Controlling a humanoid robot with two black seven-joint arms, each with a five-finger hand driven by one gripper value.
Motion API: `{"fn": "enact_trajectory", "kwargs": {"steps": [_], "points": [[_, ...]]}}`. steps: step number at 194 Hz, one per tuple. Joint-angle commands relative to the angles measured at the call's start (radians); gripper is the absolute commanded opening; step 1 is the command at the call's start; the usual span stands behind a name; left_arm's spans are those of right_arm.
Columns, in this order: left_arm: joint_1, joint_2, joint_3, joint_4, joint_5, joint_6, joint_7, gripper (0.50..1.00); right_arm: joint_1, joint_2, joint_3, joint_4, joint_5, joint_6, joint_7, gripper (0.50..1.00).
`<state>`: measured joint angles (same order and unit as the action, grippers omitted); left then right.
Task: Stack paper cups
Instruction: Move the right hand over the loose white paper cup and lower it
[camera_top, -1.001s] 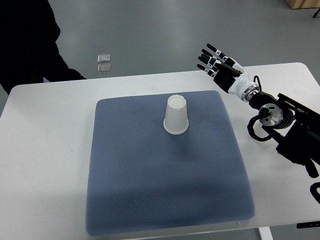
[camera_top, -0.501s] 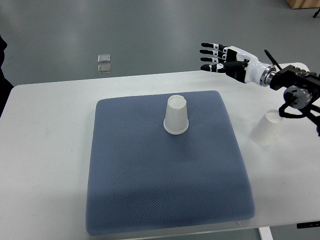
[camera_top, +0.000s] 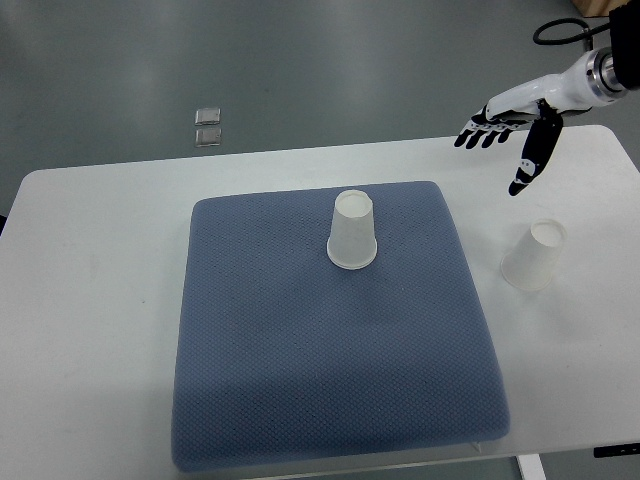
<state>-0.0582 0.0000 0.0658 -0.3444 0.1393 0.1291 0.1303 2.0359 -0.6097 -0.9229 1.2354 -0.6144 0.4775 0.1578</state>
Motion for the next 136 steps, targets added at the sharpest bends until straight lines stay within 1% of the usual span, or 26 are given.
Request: {"fn": "enact_trajectory", "kwargs": {"steps": [1,15,36,51,82,113,124,136], "points": [[0.0,0.0,-0.001,-0.005,0.0,-0.014,0.0,1.0,0.164,0.036,-0.087,0.081,-0.031,0.067,-0.003,0.926],[0.0,0.0,-0.001,-0.008,-0.001,-0.032,0.0,1.0,0.25,0.053,-0.106,0.108,-0.033,0.133,-0.003,0.926],[0.0,0.0,-0.001,-0.008,-0.001,-0.037,0.0,1.0,0.339,0.067,-0.105,0.121,-0.033,0.133,-0.001,0.926],[0.0,0.0,-0.001,-0.008,-0.001,-0.037,0.0,1.0,0.371,0.073,-0.102,0.121,-0.033,0.133,-0.001,0.926],[0.0,0.0,-0.003,-0.008,-0.001,-0.04,0.0,1.0,0.379,0.077,-0.1,0.119,-0.033,0.133,-0.001,0.926],[0.0,0.0,-0.003,-0.008,-0.003,-0.042,0.0,1.0,0.351,0.045,-0.106,0.111,-0.033,0.133,-0.004,0.926],[0.0,0.0,-0.003,-0.008,-0.003,-0.042,0.0,1.0,0.322,0.031,-0.111,0.102,-0.036,0.133,-0.014,0.926],[0.0,0.0,-0.003,-0.008,-0.003,-0.042,0.0,1.0,0.279,0.024,-0.128,0.078,-0.039,0.133,-0.044,0.926]]}}
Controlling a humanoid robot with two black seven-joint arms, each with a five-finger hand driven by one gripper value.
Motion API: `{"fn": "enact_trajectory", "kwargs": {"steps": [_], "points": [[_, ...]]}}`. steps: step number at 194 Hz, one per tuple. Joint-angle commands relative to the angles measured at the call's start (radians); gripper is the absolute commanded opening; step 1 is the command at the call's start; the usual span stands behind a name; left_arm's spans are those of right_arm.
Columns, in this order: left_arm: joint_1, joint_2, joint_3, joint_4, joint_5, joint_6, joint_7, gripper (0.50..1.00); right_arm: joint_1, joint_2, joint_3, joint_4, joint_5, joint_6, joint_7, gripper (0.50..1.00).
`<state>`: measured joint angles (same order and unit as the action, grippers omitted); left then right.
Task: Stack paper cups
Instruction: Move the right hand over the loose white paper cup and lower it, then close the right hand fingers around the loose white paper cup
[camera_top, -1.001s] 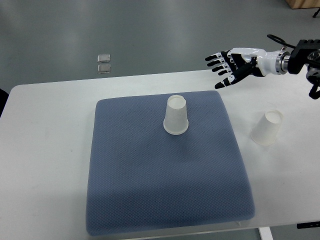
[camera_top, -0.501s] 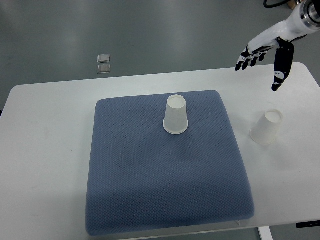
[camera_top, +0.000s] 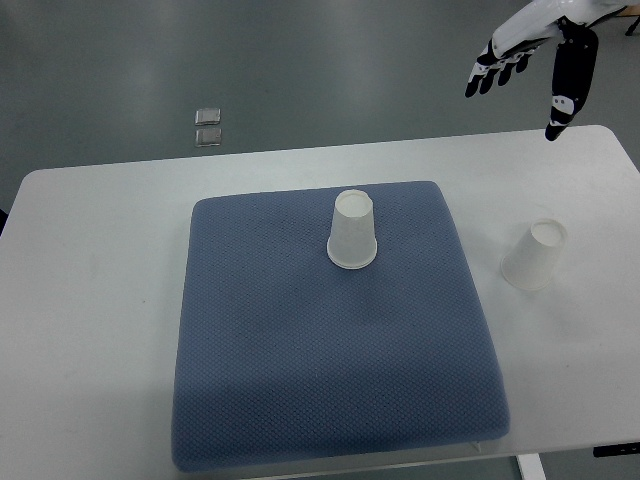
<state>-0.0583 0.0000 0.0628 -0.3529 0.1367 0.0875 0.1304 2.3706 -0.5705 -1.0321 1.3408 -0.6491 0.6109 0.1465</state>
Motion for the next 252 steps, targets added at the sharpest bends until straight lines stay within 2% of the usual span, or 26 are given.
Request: {"fn": "enact_trajectory", "kwargs": {"steps": [1,24,46,70,125,196,252], "points": [[0.0,0.0,0.0,0.0,0.0,0.0,0.0,1.0,-0.056,-0.015,-0.019,-0.028,-0.004,0.0,-0.033,0.926],[0.0,0.0,0.0,0.0,0.0,0.0,0.0,1.0,-0.156,-0.019,-0.043,-0.058,-0.006,-0.005,-0.051,0.926],[0.0,0.0,0.0,0.0,0.0,0.0,0.0,1.0,-0.275,-0.034,-0.034,-0.065,0.003,-0.137,-0.053,0.926],[0.0,0.0,0.0,0.0,-0.002,0.0,0.0,1.0,-0.392,-0.035,-0.029,-0.074,0.008,-0.235,-0.053,0.926],[0.0,0.0,0.0,0.0,-0.002,0.0,0.0,1.0,-0.545,-0.023,-0.009,-0.121,0.008,-0.355,-0.053,0.924],[0.002,0.0,0.0,-0.001,-0.003,0.001,0.002,1.0,-0.679,-0.019,0.057,-0.195,0.006,-0.37,-0.056,0.924],[0.002,0.0,0.0,-0.003,-0.003,0.001,0.002,1.0,-0.757,-0.006,0.057,-0.232,0.006,-0.427,-0.056,0.921]]}}
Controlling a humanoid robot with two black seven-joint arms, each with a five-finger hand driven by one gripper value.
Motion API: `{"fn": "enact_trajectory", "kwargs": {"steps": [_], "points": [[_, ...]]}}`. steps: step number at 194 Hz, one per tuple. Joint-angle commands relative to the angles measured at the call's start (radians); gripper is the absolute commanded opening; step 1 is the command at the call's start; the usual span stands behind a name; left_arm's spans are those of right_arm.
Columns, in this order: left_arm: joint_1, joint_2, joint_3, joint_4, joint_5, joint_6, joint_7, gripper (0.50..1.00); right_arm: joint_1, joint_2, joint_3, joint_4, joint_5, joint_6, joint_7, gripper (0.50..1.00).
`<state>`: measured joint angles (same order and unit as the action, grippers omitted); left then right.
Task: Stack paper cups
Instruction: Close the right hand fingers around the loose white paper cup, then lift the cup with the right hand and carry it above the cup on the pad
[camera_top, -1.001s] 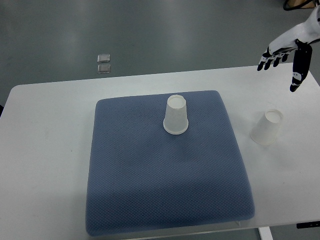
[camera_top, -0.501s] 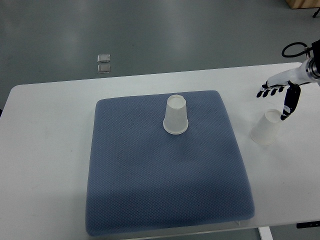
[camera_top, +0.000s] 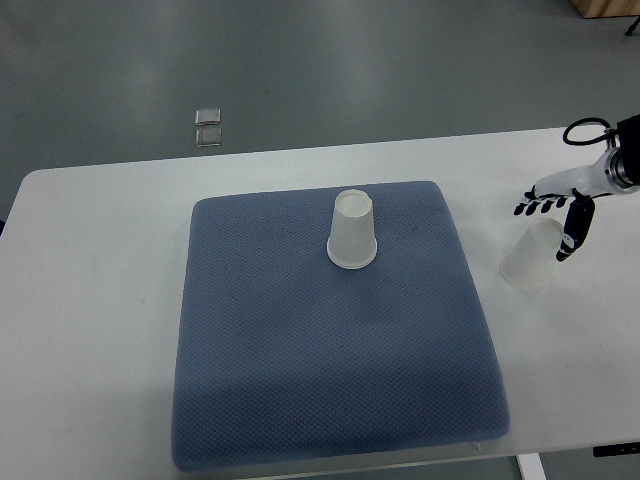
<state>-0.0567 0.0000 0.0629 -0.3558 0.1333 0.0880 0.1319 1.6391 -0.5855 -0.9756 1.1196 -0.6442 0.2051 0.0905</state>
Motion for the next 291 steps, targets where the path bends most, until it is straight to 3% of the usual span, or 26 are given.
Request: {"fn": "enact_trajectory", "kwargs": {"steps": [1,97,120,143,162,187,202,226,256,291], "points": [[0.0,0.0,0.0,0.0,0.0,0.001,0.0,1.0,-0.027,0.01,0.0,-0.012,0.001,-0.024,0.0,0.921],[0.001,0.0,0.0,0.0,0.0,0.001,0.0,1.0,-0.067,0.033,0.002,-0.052,0.005,-0.059,0.002,0.909],[0.001,0.0,0.0,0.0,0.0,0.001,0.0,1.0,-0.076,0.033,0.002,-0.057,0.005,-0.061,0.002,0.828],[0.001,0.0,0.0,0.0,0.0,0.001,0.0,1.0,-0.082,0.035,0.0,-0.058,0.005,-0.092,0.002,0.778],[0.001,0.0,0.0,0.0,0.0,0.001,0.0,1.0,-0.09,0.039,0.0,-0.058,0.005,-0.095,0.002,0.689],[0.001,0.0,0.0,0.0,0.0,0.001,0.0,1.0,-0.09,0.041,0.0,-0.058,0.003,-0.098,0.002,0.609],[0.001,0.0,0.0,0.0,0.0,0.001,-0.002,1.0,-0.088,0.041,0.0,-0.058,0.005,-0.098,0.002,0.58],[0.001,0.0,0.0,0.0,0.0,-0.001,0.0,1.0,-0.065,0.029,0.002,-0.046,0.005,-0.089,0.002,0.576],[0.001,0.0,0.002,0.0,0.0,-0.001,0.0,1.0,0.094,-0.02,-0.003,0.005,-0.005,0.003,0.002,0.58],[0.001,0.0,0.002,-0.003,0.002,-0.001,-0.002,1.0,0.415,-0.105,-0.011,0.109,-0.012,0.235,0.0,0.586]]}}
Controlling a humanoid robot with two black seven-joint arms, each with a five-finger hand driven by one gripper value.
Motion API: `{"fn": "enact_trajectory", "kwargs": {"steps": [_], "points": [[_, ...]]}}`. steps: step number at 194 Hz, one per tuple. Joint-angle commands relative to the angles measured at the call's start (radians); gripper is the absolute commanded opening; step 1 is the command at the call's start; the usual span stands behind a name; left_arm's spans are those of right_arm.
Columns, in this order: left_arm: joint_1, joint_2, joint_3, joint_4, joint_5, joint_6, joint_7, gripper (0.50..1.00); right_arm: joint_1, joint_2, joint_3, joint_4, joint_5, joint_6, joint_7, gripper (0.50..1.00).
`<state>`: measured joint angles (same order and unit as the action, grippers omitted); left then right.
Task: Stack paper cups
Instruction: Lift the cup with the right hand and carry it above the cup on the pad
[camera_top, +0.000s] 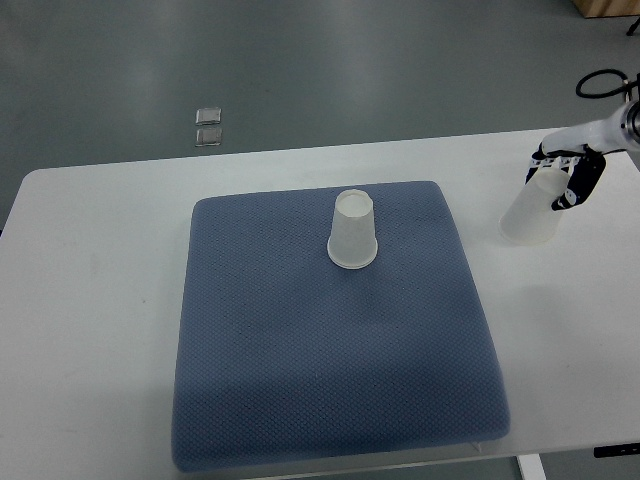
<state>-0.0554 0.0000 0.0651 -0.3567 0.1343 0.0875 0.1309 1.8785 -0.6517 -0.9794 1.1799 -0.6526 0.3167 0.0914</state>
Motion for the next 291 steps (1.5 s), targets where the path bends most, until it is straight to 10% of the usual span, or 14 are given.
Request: {"fn": "enact_trajectory", "kwargs": {"steps": [1,33,124,183,291], "points": [[0.0,0.0,-0.001,-0.002,0.001,0.0,-0.001,1.0,0.176,-0.039,-0.007,0.049,-0.004,0.124,-0.001,0.586],[0.0,0.0,-0.001,-0.007,0.001,0.0,-0.001,1.0,0.435,-0.055,-0.01,0.06,-0.004,0.294,-0.001,0.599],[-0.001,0.0,-0.001,-0.007,-0.001,0.0,-0.001,1.0,0.559,-0.026,0.002,0.098,0.007,0.294,-0.001,0.601],[0.0,0.0,-0.001,-0.008,-0.001,0.0,0.001,1.0,0.554,0.213,0.039,0.095,0.171,0.294,-0.004,0.601],[0.0,0.0,-0.002,-0.007,-0.002,0.0,-0.001,1.0,0.429,0.484,0.039,0.029,0.272,0.117,-0.006,0.609]]}}
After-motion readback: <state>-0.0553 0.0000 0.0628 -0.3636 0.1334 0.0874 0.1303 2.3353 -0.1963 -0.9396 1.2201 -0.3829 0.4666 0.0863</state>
